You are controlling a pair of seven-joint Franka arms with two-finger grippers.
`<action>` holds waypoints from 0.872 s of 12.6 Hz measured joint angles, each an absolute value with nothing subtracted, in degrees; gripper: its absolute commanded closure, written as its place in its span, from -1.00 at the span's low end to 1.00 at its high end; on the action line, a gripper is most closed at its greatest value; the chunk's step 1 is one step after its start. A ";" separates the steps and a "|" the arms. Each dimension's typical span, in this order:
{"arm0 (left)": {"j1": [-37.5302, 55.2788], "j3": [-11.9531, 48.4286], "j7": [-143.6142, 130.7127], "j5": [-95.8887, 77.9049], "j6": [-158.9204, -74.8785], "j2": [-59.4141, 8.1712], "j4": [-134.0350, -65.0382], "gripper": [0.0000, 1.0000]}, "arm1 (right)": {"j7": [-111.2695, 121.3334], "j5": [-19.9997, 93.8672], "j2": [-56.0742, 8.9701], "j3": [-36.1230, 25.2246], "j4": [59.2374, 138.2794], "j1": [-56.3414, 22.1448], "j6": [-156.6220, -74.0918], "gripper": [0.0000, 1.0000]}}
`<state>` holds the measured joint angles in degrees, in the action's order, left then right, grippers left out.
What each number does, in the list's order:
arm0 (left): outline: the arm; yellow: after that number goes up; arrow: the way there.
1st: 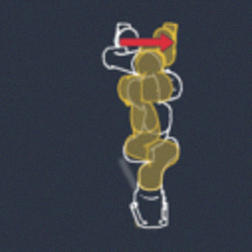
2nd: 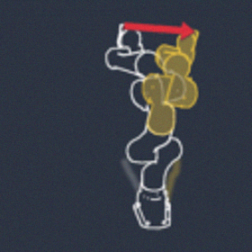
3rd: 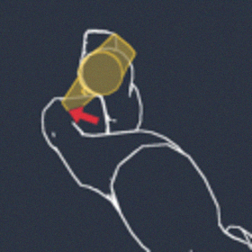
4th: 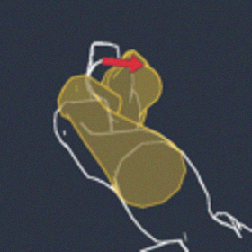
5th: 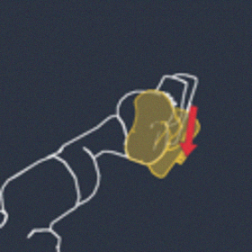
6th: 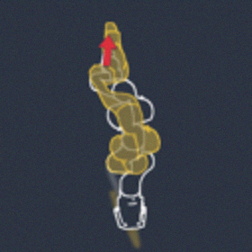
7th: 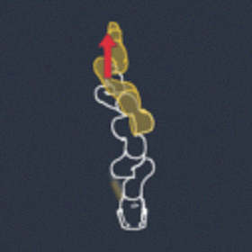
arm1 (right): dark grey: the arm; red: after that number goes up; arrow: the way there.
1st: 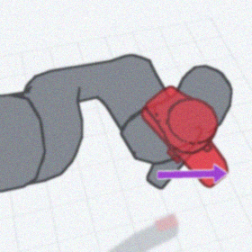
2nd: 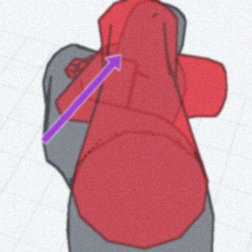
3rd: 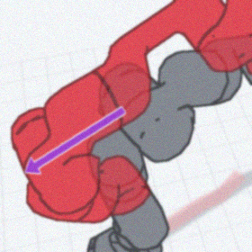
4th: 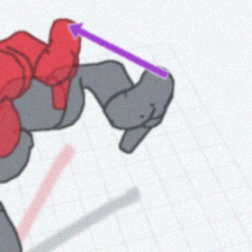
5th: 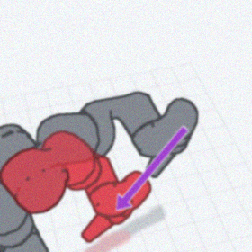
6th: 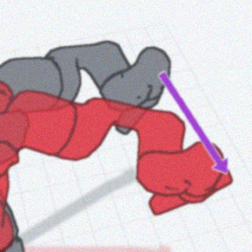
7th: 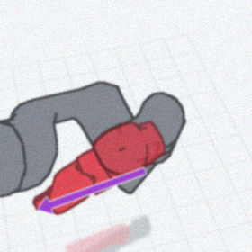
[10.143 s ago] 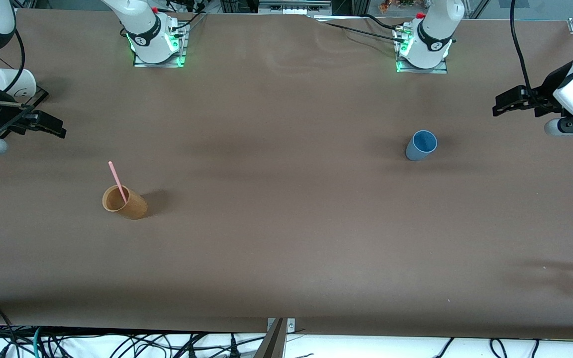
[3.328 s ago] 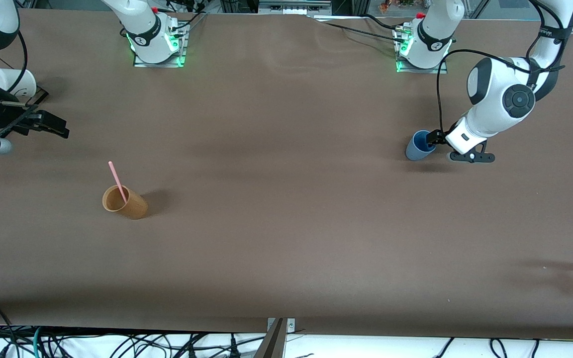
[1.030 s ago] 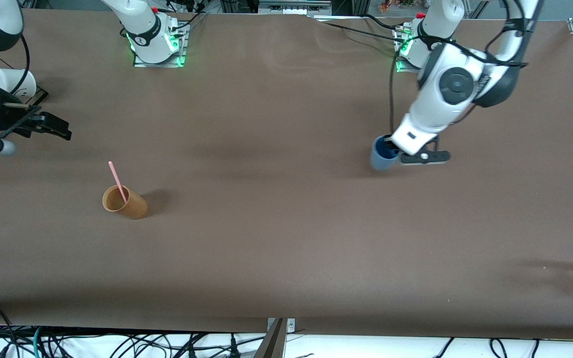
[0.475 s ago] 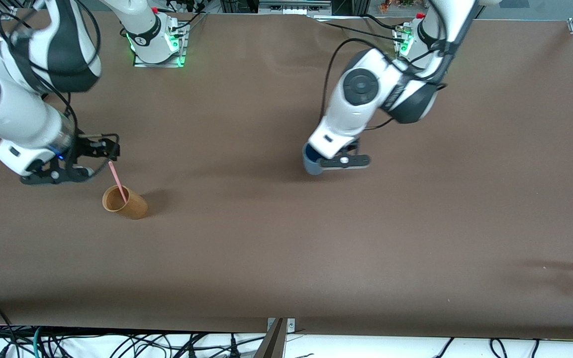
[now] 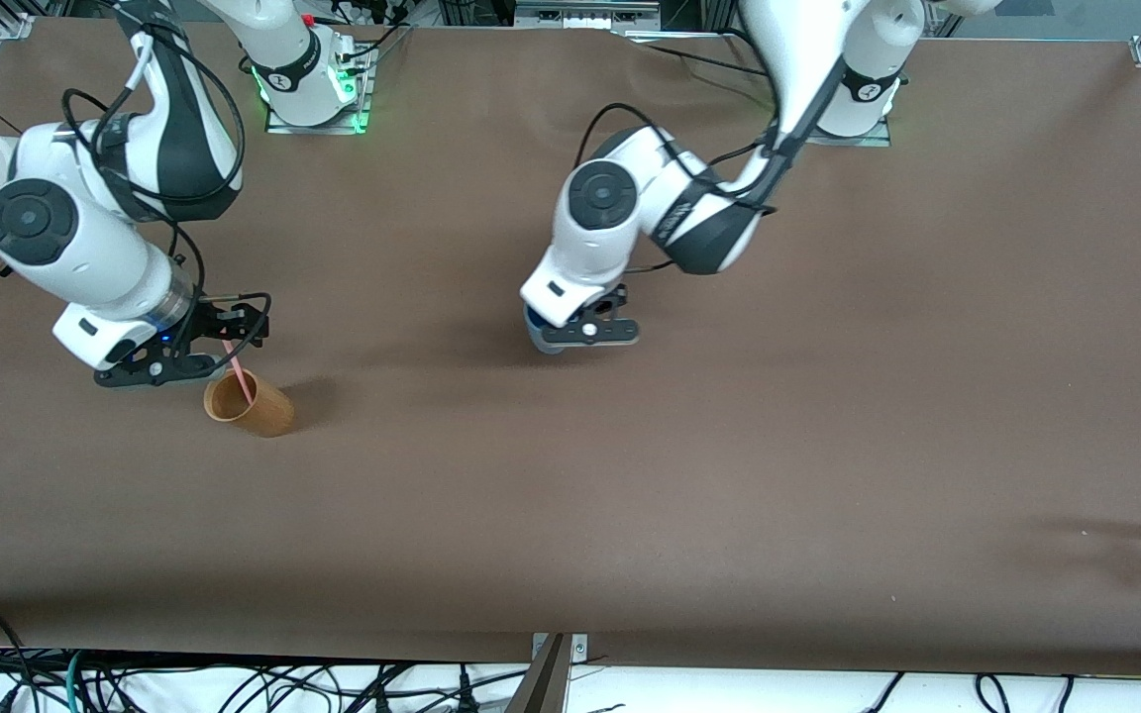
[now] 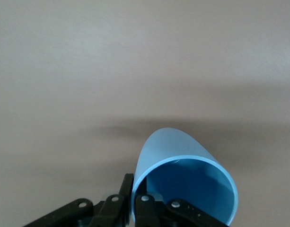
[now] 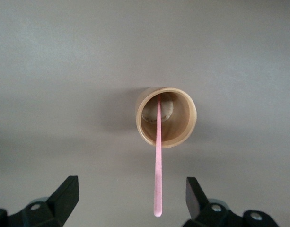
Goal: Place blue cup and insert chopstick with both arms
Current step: 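Carry the blue cup toward table center while the right gripper reaches the chopstick, then set the blue cup down and open the left gripper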
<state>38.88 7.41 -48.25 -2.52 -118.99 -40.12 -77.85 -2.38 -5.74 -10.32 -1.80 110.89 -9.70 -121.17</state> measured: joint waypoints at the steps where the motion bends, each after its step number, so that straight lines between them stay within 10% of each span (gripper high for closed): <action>1: 39.92 7.35 -49.25 -2.52 -118.88 -42.02 -75.75 1.00 | -2.34 -5.74 -8.58 -1.95 114.09 -9.70 -124.30 -1.00; 8: 44.14 6.89 -57.19 -2.52 -118.56 -52.17 -65.90 1.00 | 4.25 -5.75 -0.64 -6.14 129.48 -9.61 -138.54 -0.88; 11: 44.13 6.64 -57.67 -2.52 -118.20 -52.53 -64.85 -0.06 | 4.56 -5.75 -1.06 -6.19 130.63 -9.64 -141.06 -0.54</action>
<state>44.13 6.64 -57.67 -2.52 -118.20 -52.53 -64.85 4.56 -5.75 -1.06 -6.19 130.63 -9.64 -141.06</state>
